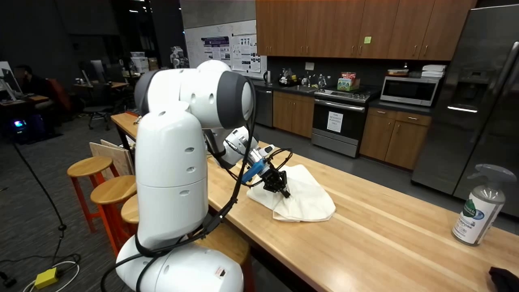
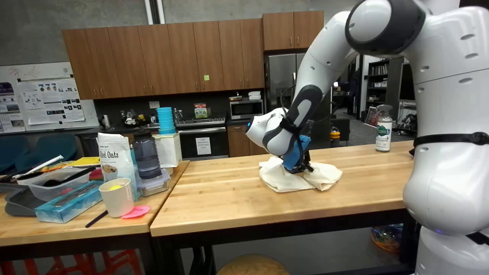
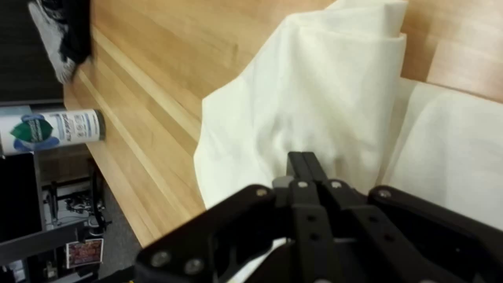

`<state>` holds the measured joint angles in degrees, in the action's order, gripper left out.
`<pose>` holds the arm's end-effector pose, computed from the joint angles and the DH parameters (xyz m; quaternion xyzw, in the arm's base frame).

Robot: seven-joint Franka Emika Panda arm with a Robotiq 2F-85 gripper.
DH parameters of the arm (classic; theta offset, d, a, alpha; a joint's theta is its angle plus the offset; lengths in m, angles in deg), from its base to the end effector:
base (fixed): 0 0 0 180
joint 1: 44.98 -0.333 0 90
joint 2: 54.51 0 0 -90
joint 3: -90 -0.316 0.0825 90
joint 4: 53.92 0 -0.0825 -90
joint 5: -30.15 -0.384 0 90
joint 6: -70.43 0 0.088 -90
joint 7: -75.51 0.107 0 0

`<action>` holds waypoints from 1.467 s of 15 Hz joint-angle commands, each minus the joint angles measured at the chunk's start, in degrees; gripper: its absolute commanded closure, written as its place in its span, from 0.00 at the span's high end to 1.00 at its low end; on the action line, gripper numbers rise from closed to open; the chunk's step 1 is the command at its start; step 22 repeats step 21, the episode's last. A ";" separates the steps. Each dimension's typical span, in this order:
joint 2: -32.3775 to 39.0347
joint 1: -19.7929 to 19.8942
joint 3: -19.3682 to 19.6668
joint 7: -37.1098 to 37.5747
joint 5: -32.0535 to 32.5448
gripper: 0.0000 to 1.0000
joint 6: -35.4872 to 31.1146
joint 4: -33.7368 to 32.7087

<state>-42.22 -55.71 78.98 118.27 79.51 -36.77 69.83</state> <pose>0.5030 0.1380 0.2870 0.9134 0.0552 -0.0066 0.4033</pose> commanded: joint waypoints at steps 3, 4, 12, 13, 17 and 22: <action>18.30 -3.93 1.34 -10.44 -0.20 0.27 1.34 -22.14; 21.04 -4.68 1.76 -12.74 0.01 0.32 1.38 -25.71; 27.10 -8.47 4.74 -20.91 0.20 0.39 4.48 -38.41; 27.40 -8.57 4.83 -21.18 0.27 0.43 4.63 -38.99; 27.49 -8.61 4.89 -21.25 0.28 0.43 4.64 -39.13; 27.51 -8.63 4.90 -21.26 0.29 0.43 4.64 -39.15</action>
